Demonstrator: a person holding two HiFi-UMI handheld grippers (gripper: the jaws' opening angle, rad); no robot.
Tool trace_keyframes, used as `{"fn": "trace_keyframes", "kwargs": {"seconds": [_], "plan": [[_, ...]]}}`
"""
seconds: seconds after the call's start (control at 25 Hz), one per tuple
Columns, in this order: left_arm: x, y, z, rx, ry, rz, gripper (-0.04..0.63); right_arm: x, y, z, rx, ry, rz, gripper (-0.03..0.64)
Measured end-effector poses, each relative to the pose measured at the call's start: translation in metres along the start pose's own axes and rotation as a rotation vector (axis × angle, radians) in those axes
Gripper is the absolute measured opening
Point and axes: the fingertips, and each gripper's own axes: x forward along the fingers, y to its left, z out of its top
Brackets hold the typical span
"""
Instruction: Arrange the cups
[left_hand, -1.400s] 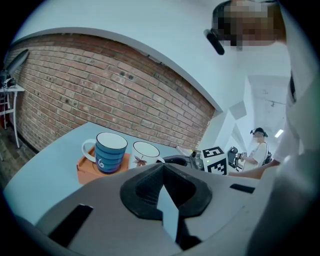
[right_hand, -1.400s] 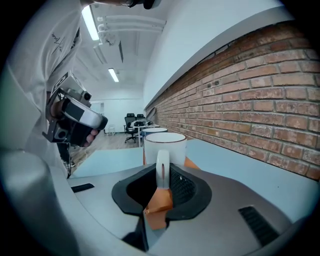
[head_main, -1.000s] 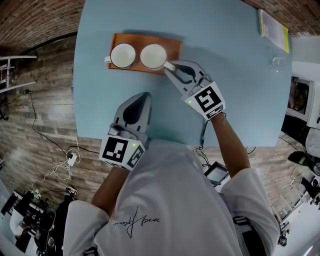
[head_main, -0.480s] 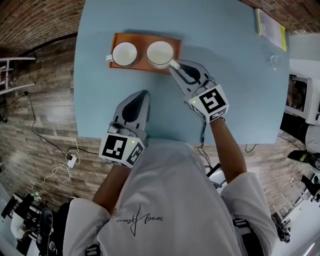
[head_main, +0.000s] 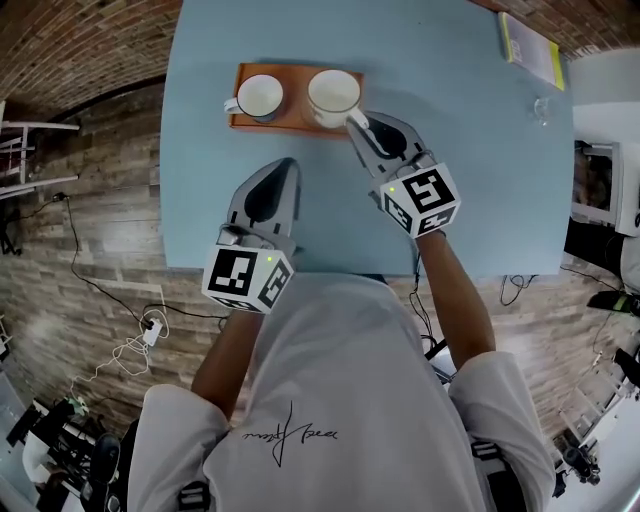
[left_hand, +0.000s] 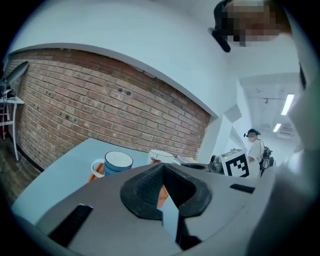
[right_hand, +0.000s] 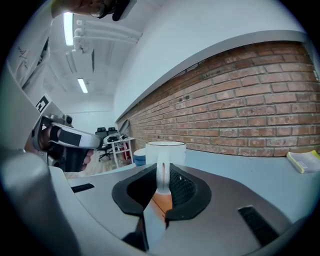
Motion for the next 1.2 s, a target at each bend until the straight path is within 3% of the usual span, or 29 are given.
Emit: {"fn": "trace_keyframes", "kwargs": {"seconds": [0.16,0.44,0.8,1.2], "plan": [[-0.009,-0.006,0.005,0.048,-0.012,-0.006,0.008,-0.006,0.008,0.008,0.026,-0.022,-0.047,0.063],[-0.017,-0.007,0.015,0.052,-0.014,-0.068,0.008,-0.006,0.026,0.018,0.033,-0.025,-0.143,0.063],[-0.021,-0.002,0.014,0.055,-0.003,-0.171,0.008,-0.011,0.027,0.016,0.114,-0.058,-0.361,0.063],[-0.022,0.013,0.012,0.046,0.017,-0.247,0.008,-0.01,0.037,0.006,0.122,-0.072,-0.539,0.063]]}}
